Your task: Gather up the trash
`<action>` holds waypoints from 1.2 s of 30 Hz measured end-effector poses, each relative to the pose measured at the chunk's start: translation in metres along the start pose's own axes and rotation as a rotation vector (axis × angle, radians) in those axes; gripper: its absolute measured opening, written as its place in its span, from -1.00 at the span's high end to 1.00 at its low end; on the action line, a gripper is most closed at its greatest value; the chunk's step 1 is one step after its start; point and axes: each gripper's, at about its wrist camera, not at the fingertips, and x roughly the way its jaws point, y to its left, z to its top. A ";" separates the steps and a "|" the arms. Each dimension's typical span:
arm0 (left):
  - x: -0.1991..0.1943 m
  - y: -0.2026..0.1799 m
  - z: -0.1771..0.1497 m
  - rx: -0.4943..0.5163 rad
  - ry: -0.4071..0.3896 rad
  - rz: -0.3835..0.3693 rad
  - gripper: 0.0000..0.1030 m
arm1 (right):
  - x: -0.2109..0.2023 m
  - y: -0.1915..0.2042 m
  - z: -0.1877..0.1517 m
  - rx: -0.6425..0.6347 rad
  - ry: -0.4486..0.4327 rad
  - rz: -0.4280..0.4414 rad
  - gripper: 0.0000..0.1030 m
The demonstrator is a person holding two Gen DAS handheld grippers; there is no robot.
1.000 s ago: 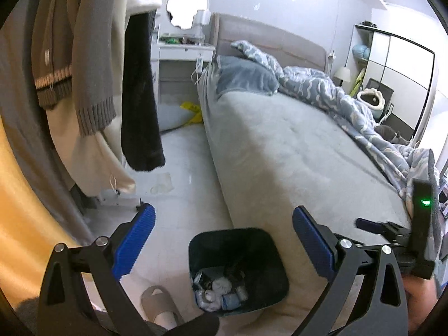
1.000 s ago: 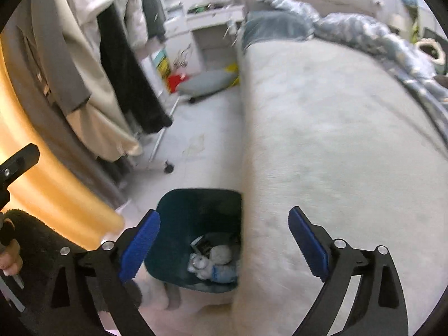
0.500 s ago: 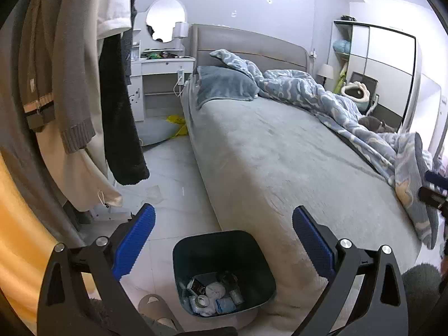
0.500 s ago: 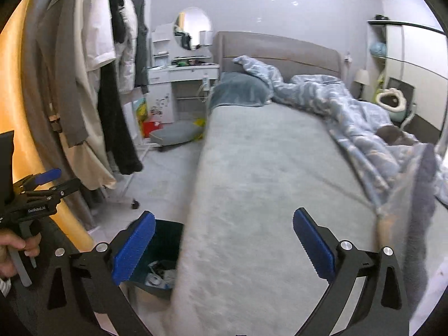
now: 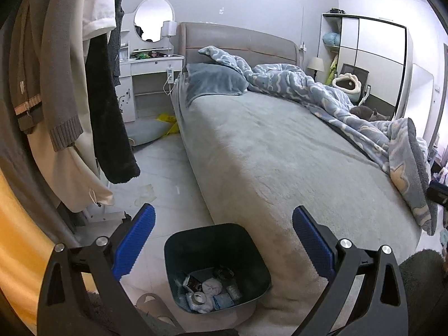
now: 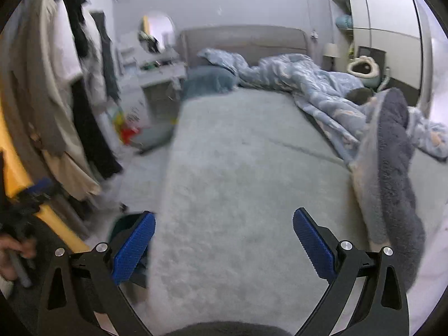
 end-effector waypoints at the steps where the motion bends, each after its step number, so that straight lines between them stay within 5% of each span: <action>1: 0.001 -0.001 0.000 0.000 0.000 0.005 -0.94 | -0.001 -0.001 0.000 0.007 -0.005 0.006 -0.93; 36: 0.017 0.003 -0.009 -0.018 0.059 -0.003 -0.94 | -0.001 0.007 0.002 -0.009 -0.003 0.027 -0.94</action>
